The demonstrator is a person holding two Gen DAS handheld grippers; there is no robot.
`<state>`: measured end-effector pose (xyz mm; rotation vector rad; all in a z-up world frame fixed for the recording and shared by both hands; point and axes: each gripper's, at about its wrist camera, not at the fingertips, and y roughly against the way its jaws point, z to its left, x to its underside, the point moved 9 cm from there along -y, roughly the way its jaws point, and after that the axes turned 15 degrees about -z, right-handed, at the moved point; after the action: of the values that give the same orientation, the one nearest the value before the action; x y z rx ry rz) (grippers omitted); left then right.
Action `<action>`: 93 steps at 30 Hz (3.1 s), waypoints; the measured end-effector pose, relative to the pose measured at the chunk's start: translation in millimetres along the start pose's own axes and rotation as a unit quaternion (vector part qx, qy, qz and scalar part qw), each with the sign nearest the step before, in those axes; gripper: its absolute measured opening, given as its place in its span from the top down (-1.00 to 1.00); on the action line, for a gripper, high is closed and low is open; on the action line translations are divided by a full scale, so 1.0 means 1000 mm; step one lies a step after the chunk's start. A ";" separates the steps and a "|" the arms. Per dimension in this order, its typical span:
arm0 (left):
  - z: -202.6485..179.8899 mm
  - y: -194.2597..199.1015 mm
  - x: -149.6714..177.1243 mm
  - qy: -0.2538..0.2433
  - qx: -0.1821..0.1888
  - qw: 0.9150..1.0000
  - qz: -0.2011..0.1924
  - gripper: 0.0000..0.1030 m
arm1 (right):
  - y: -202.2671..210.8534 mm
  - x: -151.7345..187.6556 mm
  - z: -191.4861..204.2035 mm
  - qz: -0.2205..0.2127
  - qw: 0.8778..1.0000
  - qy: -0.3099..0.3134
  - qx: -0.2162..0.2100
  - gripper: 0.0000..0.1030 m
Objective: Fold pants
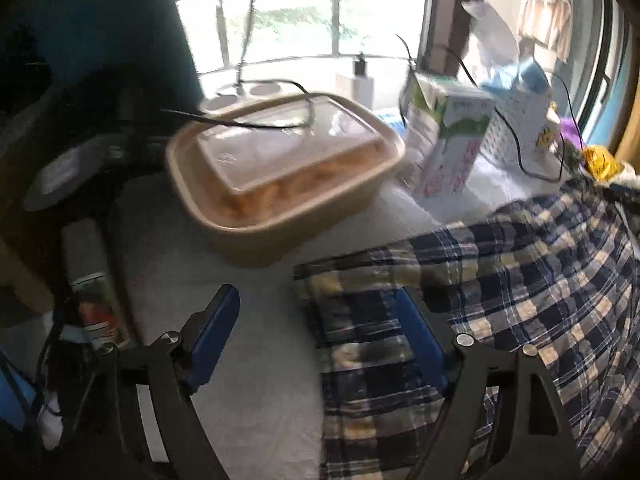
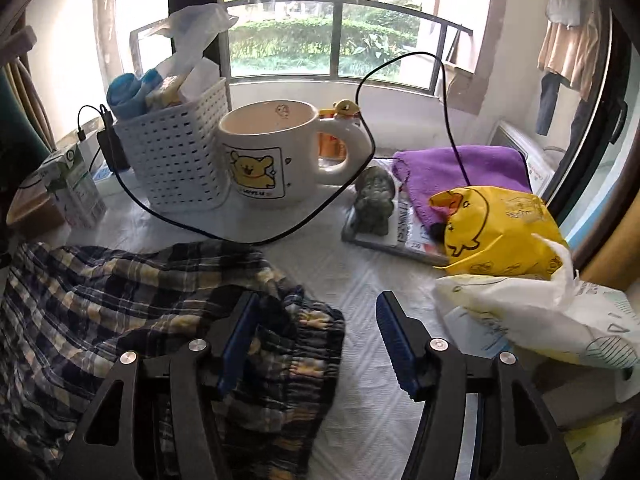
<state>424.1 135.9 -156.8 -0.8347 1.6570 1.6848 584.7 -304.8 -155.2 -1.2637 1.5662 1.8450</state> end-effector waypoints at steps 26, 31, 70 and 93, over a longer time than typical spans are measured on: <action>-0.035 -0.005 -0.037 -0.076 -0.041 0.994 -0.069 0.76 | -0.038 -0.046 0.026 -0.046 0.997 0.052 0.028 0.49; -0.038 0.046 -0.014 -0.071 -0.019 0.995 -0.068 -0.07 | -0.008 -0.034 0.025 -0.051 0.997 0.049 0.022 -0.53; -0.065 0.234 0.033 0.046 0.081 0.988 -0.123 0.89 | 0.202 0.077 0.033 -0.070 0.996 0.013 -0.048 0.47; -0.102 0.252 0.191 0.039 0.177 0.978 0.105 0.03 | 0.218 0.174 -0.011 0.000 0.999 -0.008 0.040 0.47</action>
<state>109.1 30.4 -157.4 -0.5734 2.0828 1.4377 331.2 -419.2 -177.5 -1.2103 1.6151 1.7703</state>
